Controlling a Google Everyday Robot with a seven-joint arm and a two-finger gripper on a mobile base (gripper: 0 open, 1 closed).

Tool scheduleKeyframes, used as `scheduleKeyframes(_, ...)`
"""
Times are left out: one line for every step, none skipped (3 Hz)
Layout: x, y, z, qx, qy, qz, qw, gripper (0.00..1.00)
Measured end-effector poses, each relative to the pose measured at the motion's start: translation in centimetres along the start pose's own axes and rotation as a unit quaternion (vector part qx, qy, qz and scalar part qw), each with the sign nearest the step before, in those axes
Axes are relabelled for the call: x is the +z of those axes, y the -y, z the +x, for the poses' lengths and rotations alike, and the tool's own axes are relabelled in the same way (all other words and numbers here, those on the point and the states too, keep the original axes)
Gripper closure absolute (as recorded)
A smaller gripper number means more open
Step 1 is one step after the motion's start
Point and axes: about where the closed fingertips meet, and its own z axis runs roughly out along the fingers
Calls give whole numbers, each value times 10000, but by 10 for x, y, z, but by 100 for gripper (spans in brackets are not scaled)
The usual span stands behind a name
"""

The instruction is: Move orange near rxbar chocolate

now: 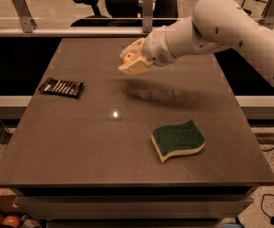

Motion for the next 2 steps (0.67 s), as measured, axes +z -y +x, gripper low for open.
scheduleKeyframes(13, -1, -6, -21, 261, -219, 9994, 100)
scheduleKeyframes(26, -3, -11, 27, 513, -435, 9977, 100)
